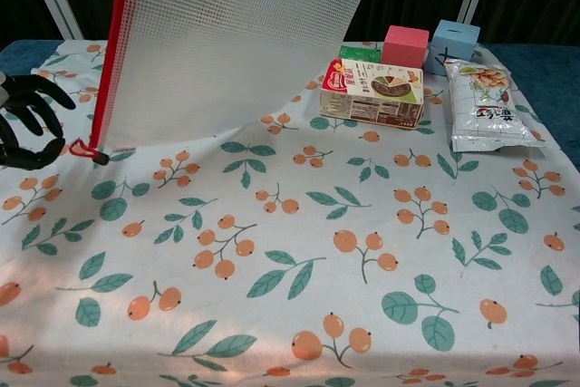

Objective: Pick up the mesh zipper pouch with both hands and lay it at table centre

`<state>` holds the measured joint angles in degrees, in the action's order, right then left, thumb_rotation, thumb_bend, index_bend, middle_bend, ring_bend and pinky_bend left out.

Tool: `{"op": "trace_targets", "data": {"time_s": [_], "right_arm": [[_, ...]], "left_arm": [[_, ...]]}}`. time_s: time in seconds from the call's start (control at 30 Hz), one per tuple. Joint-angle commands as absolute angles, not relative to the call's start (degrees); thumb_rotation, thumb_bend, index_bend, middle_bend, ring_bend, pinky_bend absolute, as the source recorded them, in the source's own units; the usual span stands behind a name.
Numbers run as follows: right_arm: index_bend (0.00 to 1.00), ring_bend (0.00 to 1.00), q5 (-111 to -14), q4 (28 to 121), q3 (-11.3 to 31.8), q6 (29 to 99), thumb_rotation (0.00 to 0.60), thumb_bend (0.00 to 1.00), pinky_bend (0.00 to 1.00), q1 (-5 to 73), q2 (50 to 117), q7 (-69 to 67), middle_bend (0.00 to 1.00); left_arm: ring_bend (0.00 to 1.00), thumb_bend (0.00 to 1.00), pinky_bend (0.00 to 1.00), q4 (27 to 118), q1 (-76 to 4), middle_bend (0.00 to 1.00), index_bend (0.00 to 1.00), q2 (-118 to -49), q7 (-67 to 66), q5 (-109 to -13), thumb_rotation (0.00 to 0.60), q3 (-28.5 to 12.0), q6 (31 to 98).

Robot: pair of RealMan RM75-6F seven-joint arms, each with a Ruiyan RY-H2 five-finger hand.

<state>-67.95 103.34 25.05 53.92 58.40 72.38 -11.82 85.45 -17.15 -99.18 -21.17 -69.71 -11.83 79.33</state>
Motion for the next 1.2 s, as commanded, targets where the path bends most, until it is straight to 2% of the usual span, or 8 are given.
{"op": "trace_targets", "data": {"time_s": [0.03,0.27,0.53,0.8,0.97,1.07,1.13,1.2], "right_arm": [[1.0,0.22,-70.9,104.4,23.2,55.2,0.6,0.45,0.12,57.2,72.7,-11.5,0.47],[0.9,0.21,-81.1,104.3,16.2,60.6,0.6,0.45,0.1,52.8,74.5,-10.1,0.44],[0.62,0.16,-95.2,100.8,5.9,70.8,0.6,0.45,0.04,44.3,74.3,-11.9,0.36],[0.54,0.12,-104.5,89.3,-1.5,79.0,0.6,0.43,0.03,38.1,77.9,-12.0,0.32],[0.41,0.07,-104.7,82.8,-3.8,76.9,0.6,0.38,0.0,36.3,80.9,-8.6,0.27],[0.23,0.01,-102.5,81.3,-3.9,73.0,0.6,0.33,0.0,36.3,82.1,-4.7,0.18],[0.06,0.0,-99.5,82.9,-3.6,68.7,0.6,0.24,0.0,36.6,81.5,-1.7,0.1],[0.0,0.0,-96.9,85.3,-3.1,65.3,0.6,0.12,0.0,37.1,80.3,0.8,0.02]], "left_arm": [[0.29,0.25,0.39,87.1,-17.4,0.33,0.2,-97.2,-21.4,-68.8,0.6,-12.2,78.0],[0.13,0.07,0.23,90.0,-17.8,0.17,0.15,-93.0,-20.5,-67.5,0.6,-13.5,76.9],[0.12,0.05,0.22,89.6,-17.8,0.16,0.15,-91.9,-18.9,-67.3,0.6,-15.2,79.3],[0.12,0.05,0.22,89.4,-18.2,0.16,0.15,-91.6,-18.5,-67.3,0.6,-15.8,80.2],[0.12,0.04,0.21,89.2,-18.5,0.16,0.15,-92.0,-18.2,-67.2,0.6,-15.8,80.5],[0.12,0.04,0.21,88.5,-18.9,0.16,0.15,-92.6,-18.3,-67.5,0.6,-15.5,80.5],[0.12,0.04,0.21,88.3,-19.0,0.16,0.15,-92.8,-18.3,-67.3,0.6,-15.5,80.4],[0.12,0.04,0.21,88.4,-18.9,0.16,0.15,-92.7,-18.2,-67.1,0.6,-15.5,80.6]]}}
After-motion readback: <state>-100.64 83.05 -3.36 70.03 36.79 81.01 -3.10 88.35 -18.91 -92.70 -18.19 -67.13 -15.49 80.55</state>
